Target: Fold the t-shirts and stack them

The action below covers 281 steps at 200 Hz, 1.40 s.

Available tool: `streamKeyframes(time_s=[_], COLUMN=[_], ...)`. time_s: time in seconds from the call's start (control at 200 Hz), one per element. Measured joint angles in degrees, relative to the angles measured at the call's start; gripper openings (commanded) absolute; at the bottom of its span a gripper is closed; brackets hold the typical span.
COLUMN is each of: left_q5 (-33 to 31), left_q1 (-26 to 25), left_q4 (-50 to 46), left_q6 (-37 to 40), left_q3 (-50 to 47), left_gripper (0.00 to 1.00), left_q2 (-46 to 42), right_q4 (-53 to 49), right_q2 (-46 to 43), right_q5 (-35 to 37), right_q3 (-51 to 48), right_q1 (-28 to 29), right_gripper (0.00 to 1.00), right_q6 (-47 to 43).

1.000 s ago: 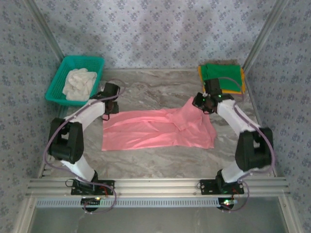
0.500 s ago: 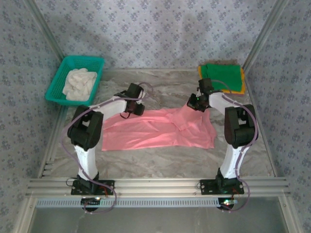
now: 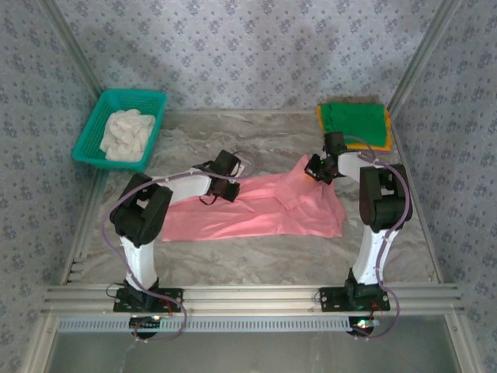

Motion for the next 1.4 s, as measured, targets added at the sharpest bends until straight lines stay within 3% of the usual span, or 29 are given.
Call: streamKeyframes(time_s=[0.3, 0.455, 0.715, 0.849, 1.219, 1.404], left_q5=[-6.1, -7.4, -7.3, -6.6, -4.0, -1.6], left_q1=[-0.5, 4.9, 15.1, 18.0, 21.4, 21.8], left_q4=[-3.2, -3.1, -3.2, -3.2, -6.0, -9.4], left_q6=[-3.4, -4.3, -7.6, -9.6, -21.6, -29.2], left_q3=[-4.5, -4.5, -4.6, -7.0, -18.5, -27.4], left_gripper=[0.25, 0.31, 0.3, 0.28, 0.27, 0.27], left_q2=[-6.3, -8.7, -10.1, -10.1, -16.6, -26.5], right_q4=[0.0, 0.0, -2.4, -2.0, 1.0, 4.2], right_q2=[0.7, 0.9, -3.9, -5.9, 1.4, 8.6], right_q5=[0.0, 0.1, 3.2, 4.0, 4.5, 3.0], right_q3=[0.6, 0.9, 0.9, 0.9, 1.4, 10.3], right_q1=[-0.5, -0.4, 2.4, 5.6, 7.3, 8.2], right_gripper=[0.0, 0.0, 0.0, 0.0, 0.0, 0.0], right_q6=[0.2, 0.2, 0.2, 0.4, 6.2, 8.3])
